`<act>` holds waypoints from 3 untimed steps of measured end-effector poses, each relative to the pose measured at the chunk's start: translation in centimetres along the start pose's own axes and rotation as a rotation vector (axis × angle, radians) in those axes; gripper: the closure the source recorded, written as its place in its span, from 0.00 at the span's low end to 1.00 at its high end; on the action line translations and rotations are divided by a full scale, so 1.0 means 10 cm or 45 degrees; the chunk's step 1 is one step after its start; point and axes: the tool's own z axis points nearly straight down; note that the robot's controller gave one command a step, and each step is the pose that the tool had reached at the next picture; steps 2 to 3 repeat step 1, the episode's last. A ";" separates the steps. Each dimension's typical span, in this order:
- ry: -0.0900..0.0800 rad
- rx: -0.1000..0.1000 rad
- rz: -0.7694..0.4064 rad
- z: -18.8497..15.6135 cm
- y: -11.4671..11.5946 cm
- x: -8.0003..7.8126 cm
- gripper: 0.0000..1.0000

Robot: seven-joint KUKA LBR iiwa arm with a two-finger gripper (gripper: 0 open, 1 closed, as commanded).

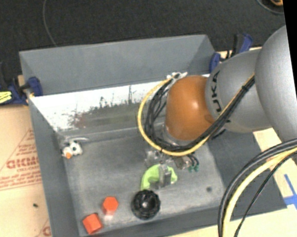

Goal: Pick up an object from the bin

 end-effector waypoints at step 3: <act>0.000 0.000 0.001 0.00 0.00 0.00 1.00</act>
Offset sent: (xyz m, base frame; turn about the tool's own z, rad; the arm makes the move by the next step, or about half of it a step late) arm 0.0000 0.0000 0.0000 0.0000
